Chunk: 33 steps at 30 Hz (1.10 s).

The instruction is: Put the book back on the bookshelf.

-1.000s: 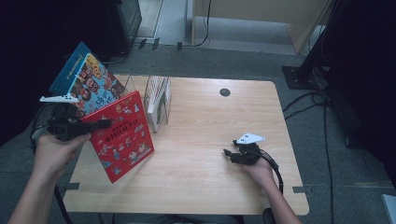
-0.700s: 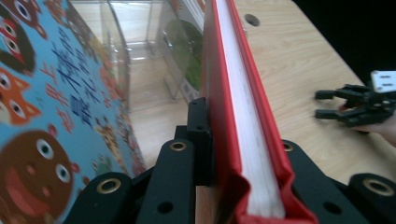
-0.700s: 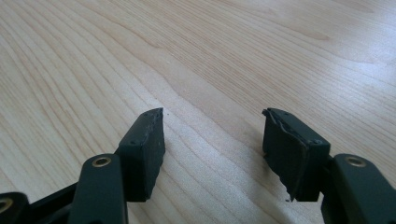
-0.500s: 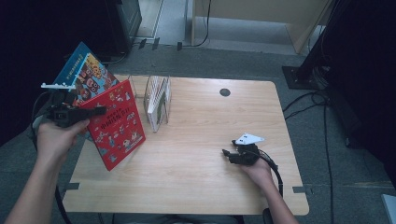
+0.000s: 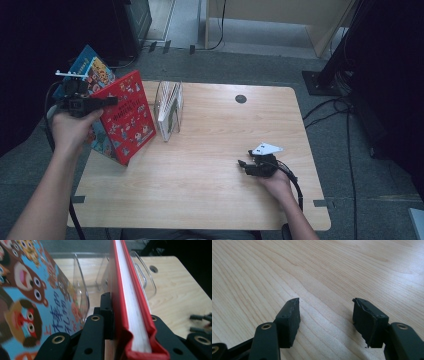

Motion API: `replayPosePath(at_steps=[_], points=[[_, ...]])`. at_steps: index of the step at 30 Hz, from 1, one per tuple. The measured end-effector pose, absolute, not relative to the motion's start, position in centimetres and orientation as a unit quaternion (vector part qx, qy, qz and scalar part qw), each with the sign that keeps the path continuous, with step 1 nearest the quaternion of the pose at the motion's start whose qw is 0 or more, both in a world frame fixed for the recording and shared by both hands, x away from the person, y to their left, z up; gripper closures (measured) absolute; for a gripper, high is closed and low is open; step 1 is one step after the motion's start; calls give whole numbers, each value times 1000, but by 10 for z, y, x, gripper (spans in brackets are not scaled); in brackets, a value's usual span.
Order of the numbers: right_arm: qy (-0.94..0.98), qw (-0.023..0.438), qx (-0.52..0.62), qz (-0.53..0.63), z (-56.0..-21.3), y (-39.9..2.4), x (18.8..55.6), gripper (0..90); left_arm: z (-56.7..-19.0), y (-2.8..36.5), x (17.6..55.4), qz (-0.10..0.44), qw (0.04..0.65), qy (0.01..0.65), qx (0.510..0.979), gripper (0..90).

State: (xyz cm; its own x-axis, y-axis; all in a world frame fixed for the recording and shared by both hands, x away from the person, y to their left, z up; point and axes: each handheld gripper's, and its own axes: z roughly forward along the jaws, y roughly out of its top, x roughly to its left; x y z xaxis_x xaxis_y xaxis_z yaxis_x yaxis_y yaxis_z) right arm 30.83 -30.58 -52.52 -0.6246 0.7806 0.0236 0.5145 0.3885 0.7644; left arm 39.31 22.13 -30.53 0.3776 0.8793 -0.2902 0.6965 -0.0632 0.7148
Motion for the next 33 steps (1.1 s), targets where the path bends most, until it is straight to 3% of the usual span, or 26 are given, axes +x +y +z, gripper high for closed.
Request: replayPosePath(at_steps=[15, 33], points=[[814, 175, 401, 384, -525, -306, 305, 408, -310, 214, 415, 126, 406, 554, 716, 796], [813, 177, 400, 383, -525, -306, 305, 409, -302, 207, 422, 80, 311, 552, 769, 770]])
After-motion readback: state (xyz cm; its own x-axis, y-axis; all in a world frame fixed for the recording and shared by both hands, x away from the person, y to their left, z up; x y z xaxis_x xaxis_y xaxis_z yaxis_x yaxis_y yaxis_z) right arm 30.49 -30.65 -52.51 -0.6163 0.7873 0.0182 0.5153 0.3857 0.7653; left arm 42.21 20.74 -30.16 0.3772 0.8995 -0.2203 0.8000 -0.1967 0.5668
